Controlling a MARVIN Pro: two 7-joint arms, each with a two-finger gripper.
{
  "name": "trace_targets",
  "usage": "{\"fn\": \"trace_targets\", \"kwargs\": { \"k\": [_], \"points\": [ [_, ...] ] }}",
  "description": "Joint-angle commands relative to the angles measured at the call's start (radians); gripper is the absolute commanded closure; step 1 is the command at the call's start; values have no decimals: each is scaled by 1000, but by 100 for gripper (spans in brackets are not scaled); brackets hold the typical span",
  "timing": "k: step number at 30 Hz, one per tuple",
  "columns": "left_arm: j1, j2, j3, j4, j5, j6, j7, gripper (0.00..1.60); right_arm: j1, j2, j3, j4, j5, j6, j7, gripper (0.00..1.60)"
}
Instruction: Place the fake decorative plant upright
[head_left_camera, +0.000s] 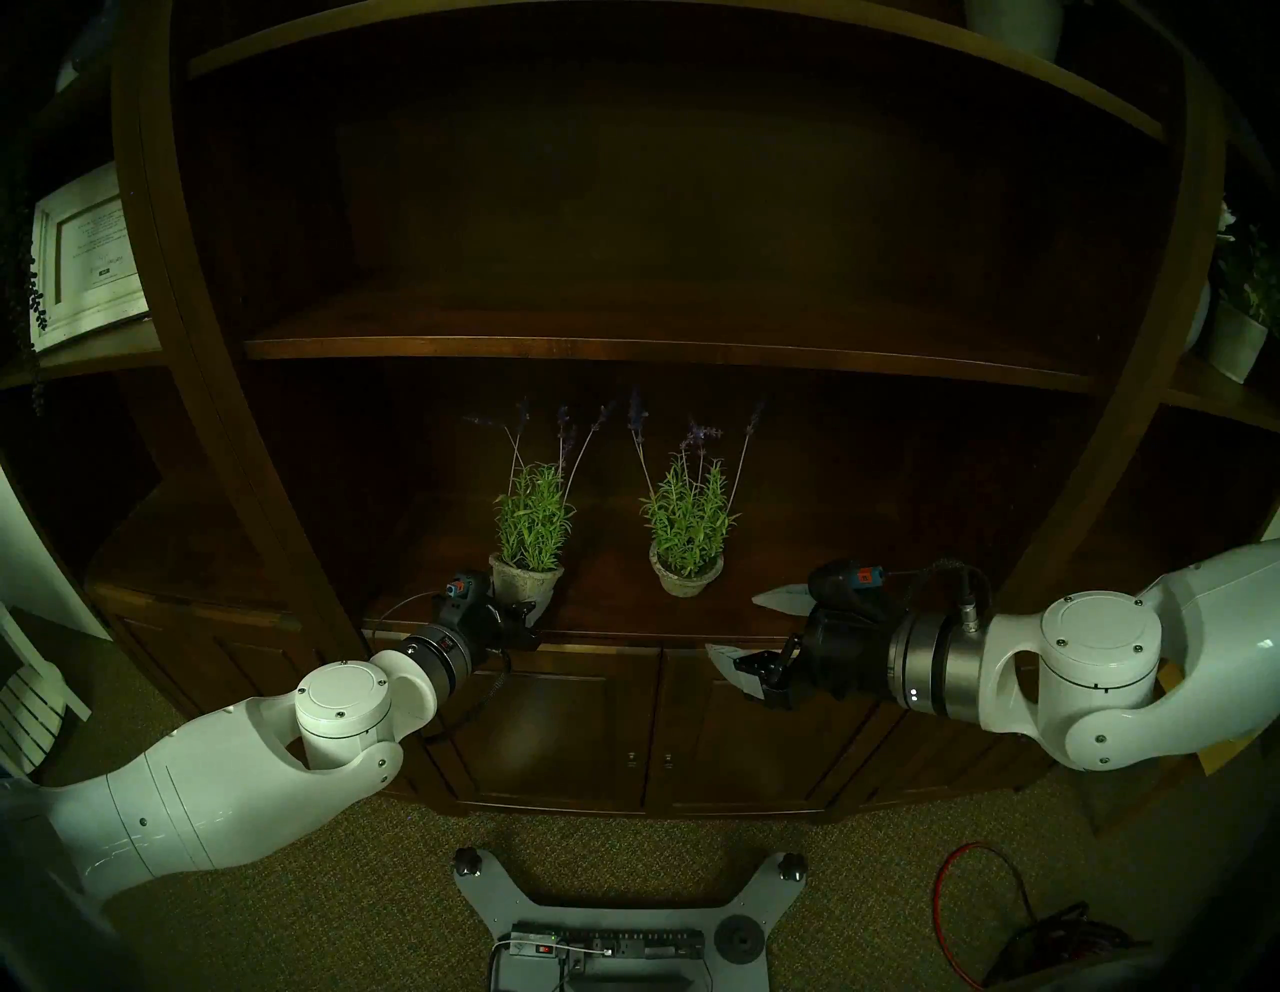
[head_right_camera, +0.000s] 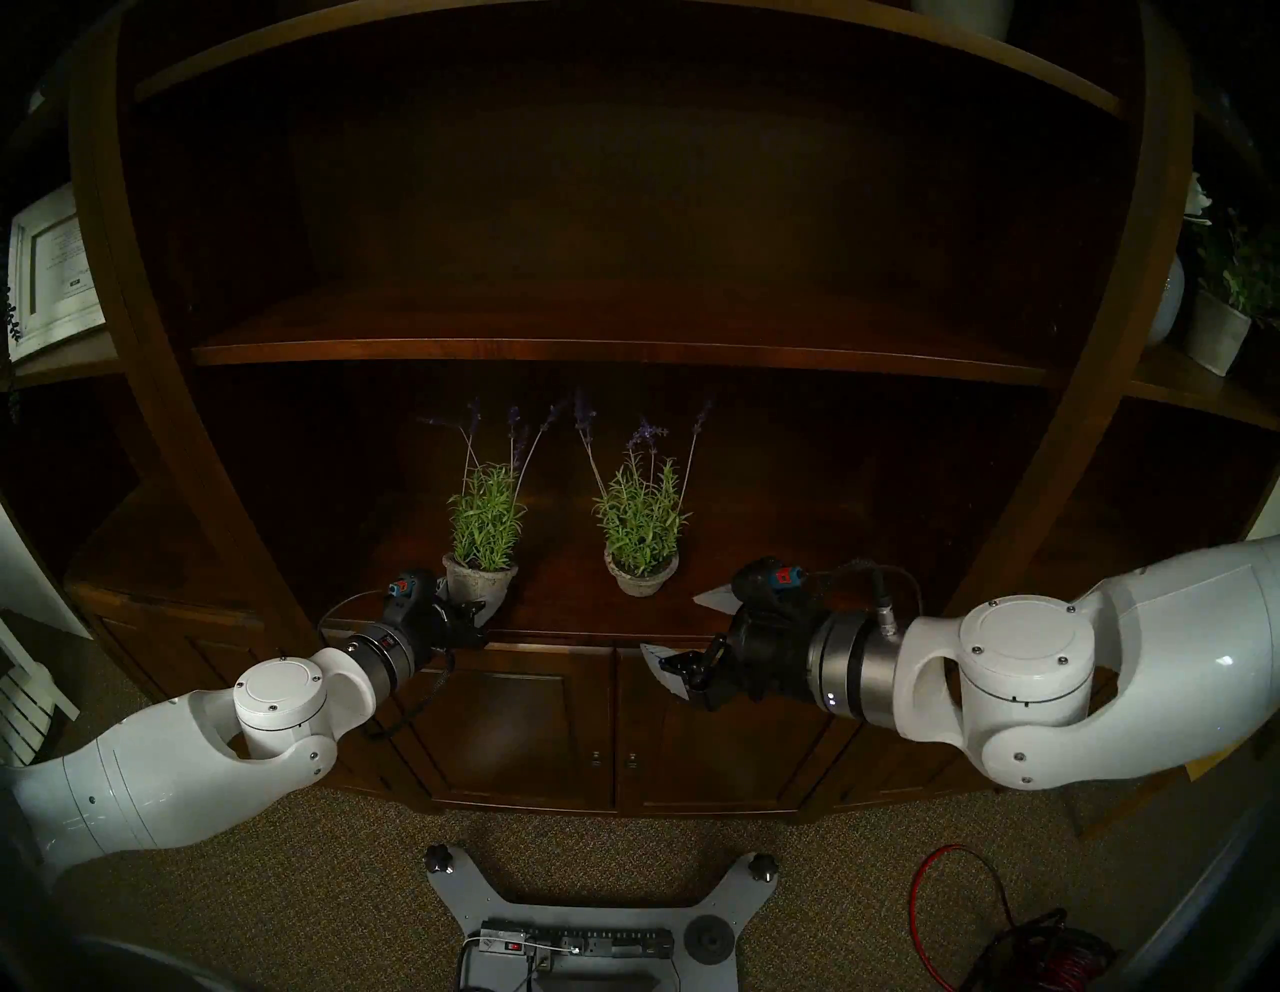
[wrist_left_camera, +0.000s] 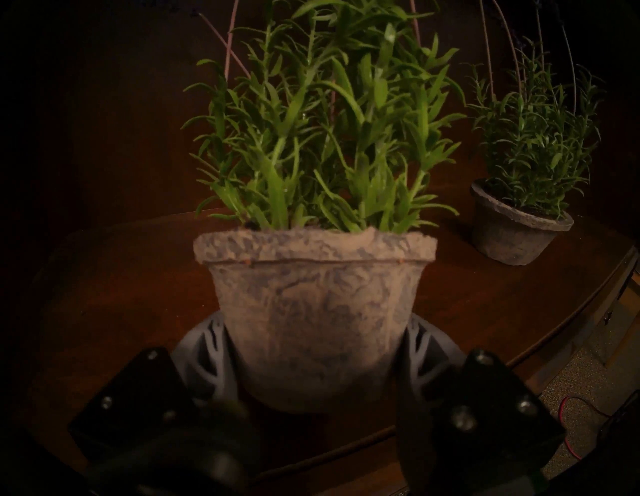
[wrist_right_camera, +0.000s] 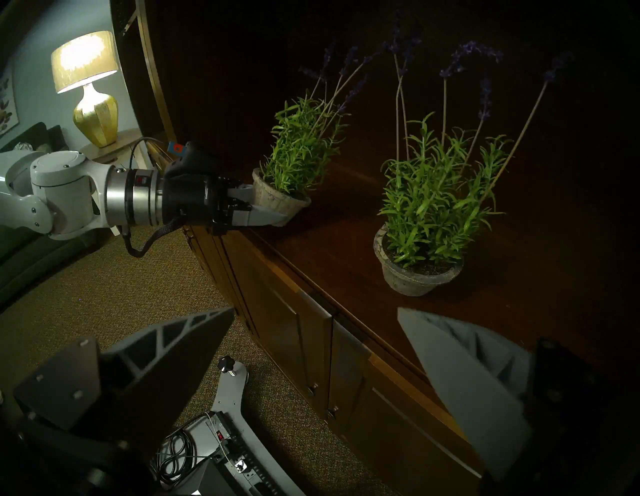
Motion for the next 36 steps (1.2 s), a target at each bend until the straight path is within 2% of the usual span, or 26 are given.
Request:
{"fn": "trace_targets", "kwargs": {
  "k": [1,14,24,29,36],
  "points": [
    [13,32,-11,-21,-20,5,0,160,9,0,20,1,-1,-6,2,0],
    [68,74,1,-40,-9,-21,6,160,9,0,20,1,-1,-6,2,0],
    [70,75,0,-35,-5,-22,12,160,9,0,20,1,-1,-6,2,0],
    [60,71,-5,-36,-8,-9,17,160,9,0,20,1,-1,-6,2,0],
    [17,34,-14,-2,-42,65,18,160,10,0,19,1,-1,-6,2,0]
  ]
}}
